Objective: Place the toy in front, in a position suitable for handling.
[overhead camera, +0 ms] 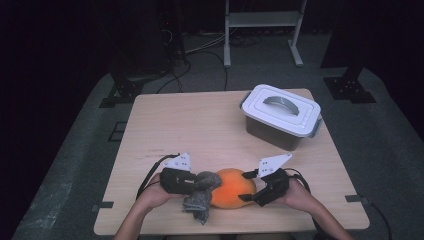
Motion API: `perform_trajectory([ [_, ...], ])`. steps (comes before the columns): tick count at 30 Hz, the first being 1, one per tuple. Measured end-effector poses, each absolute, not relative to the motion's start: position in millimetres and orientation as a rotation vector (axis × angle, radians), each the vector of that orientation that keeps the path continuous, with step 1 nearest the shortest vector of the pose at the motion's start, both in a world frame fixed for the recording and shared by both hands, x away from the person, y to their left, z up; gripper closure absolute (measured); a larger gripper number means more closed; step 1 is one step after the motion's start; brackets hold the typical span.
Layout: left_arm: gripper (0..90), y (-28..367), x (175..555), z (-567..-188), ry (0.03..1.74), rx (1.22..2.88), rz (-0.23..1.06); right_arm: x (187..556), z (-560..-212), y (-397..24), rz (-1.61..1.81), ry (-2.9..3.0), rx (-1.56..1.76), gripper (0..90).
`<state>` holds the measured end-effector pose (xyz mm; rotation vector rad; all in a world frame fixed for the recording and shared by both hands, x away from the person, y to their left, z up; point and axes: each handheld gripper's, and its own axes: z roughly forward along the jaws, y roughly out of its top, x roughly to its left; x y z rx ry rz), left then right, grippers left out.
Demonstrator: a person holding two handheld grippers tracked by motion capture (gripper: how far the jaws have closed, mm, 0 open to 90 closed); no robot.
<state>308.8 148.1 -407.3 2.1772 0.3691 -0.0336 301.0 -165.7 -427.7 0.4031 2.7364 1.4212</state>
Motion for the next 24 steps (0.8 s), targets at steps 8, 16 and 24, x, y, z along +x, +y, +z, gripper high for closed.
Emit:
perform_trajectory([
  [8,75.6,138,312,-393,0.339,2.127,-0.032,296,-428,-152,1.411,2.709,0.435,26.8],
  [16,75.6,136,308,-399,0.316,2.158,-0.064,297,-422,-159,1.452,2.716,0.440,23.5],
  [24,75.5,143,304,-408,0.330,2.142,-0.096,306,-430,-166,1.426,2.799,0.478,17.7],
])
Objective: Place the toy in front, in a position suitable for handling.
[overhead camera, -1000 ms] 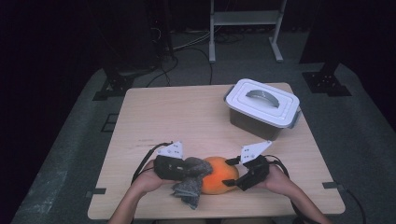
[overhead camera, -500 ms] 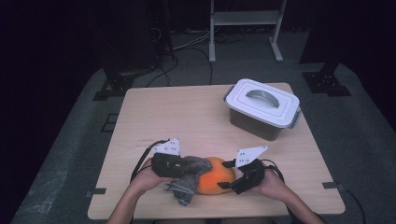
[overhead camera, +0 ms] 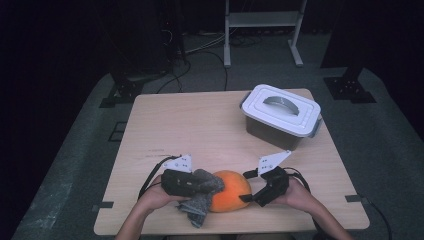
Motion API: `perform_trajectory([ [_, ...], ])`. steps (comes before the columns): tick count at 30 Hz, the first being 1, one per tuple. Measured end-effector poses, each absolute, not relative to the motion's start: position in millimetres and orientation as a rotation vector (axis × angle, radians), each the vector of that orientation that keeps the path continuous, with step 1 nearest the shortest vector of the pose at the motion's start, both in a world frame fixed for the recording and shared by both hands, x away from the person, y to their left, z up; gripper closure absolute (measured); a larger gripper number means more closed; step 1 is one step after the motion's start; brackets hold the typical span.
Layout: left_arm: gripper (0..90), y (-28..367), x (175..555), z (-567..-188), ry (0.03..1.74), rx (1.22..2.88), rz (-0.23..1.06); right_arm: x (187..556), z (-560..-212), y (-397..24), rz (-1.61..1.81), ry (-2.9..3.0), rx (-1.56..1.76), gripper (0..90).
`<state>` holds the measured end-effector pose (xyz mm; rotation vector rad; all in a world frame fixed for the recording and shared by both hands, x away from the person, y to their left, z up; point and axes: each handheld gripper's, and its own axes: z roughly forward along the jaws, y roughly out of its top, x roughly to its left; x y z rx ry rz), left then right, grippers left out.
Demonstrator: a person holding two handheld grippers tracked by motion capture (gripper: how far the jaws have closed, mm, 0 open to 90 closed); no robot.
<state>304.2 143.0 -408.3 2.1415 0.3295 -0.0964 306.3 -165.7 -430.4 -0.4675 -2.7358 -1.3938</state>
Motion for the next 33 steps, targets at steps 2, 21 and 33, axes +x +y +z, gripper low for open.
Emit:
perform_trajectory([
  [2,75.5,142,305,-408,0.326,2.152,-0.087,306,-436,-160,-1.376,-2.728,-0.458,17.7],
  [21,75.6,138,314,-390,0.335,2.167,0.018,316,-432,-156,-1.437,-2.820,-0.447,47.2],
  [33,75.6,164,311,-412,0.432,2.147,-0.009,315,-428,-162,-1.424,-2.878,-0.408,46.2],
])
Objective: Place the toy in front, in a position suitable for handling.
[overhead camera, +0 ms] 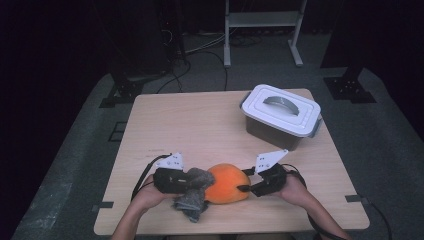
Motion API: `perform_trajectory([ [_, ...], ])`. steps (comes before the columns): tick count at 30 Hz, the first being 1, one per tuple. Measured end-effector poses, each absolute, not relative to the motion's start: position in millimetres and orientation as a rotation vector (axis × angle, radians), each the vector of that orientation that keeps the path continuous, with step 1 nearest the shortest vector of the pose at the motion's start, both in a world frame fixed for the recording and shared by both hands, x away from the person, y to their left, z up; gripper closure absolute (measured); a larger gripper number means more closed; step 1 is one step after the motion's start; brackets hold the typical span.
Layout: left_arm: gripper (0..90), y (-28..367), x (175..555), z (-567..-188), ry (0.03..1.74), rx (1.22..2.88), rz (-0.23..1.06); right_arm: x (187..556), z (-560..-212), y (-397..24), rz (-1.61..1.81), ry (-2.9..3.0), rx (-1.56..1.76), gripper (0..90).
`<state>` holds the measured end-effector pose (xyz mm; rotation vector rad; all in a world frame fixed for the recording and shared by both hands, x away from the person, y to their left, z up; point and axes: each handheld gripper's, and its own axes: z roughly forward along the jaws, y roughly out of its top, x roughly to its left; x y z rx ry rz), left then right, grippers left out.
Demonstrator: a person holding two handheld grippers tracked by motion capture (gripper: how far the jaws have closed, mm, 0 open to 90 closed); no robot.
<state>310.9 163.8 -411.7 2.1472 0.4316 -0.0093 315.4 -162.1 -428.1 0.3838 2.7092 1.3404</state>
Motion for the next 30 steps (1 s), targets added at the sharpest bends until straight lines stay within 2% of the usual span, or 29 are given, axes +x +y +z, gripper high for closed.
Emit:
perform_trajectory([
  [9,75.5,133,315,-388,0.331,2.128,0.009,304,-422,-153,1.283,2.687,0.279,45.4],
  [12,75.5,128,316,-389,0.337,2.134,-0.003,304,-423,-153,1.280,2.685,0.295,40.1],
  [18,75.6,136,316,-400,0.375,2.129,-0.033,306,-426,-157,1.322,2.718,0.337,26.2],
  [30,75.5,162,317,-409,0.445,2.114,-0.023,308,-437,-158,1.322,2.757,0.370,22.1],
])
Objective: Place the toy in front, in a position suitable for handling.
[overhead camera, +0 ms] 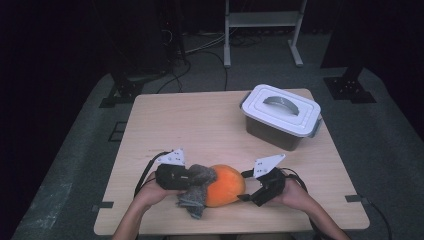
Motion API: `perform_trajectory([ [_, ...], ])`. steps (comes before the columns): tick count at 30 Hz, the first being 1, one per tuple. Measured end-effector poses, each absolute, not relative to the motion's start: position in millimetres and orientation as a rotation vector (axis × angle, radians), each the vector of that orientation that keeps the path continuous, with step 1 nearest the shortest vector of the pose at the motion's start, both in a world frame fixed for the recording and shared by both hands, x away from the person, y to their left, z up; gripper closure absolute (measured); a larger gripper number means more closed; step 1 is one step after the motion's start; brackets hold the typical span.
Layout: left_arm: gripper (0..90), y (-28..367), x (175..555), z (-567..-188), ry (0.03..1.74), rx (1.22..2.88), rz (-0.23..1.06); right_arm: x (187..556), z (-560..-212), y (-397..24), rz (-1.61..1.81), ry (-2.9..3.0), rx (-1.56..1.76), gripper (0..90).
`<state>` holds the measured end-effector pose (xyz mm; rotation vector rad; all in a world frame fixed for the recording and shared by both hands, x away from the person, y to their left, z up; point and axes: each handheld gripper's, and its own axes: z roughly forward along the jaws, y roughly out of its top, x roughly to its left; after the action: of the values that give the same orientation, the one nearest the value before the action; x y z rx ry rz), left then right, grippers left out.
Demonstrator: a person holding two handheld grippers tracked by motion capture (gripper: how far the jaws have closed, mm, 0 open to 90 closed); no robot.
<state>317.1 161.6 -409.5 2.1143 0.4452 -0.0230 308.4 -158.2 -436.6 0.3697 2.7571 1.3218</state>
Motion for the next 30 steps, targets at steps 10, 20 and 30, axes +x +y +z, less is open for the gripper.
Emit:
perform_trajectory([
  [10,75.6,158,310,-393,0.399,2.165,0.044,306,-426,-155,1.422,2.700,0.359,51.4],
  [20,75.5,127,302,-367,0.269,2.166,0.058,302,-408,-149,1.376,2.661,0.323,52.6],
  [30,75.5,134,307,-372,0.304,2.169,0.062,304,-401,-159,1.395,2.652,0.352,54.3],
])
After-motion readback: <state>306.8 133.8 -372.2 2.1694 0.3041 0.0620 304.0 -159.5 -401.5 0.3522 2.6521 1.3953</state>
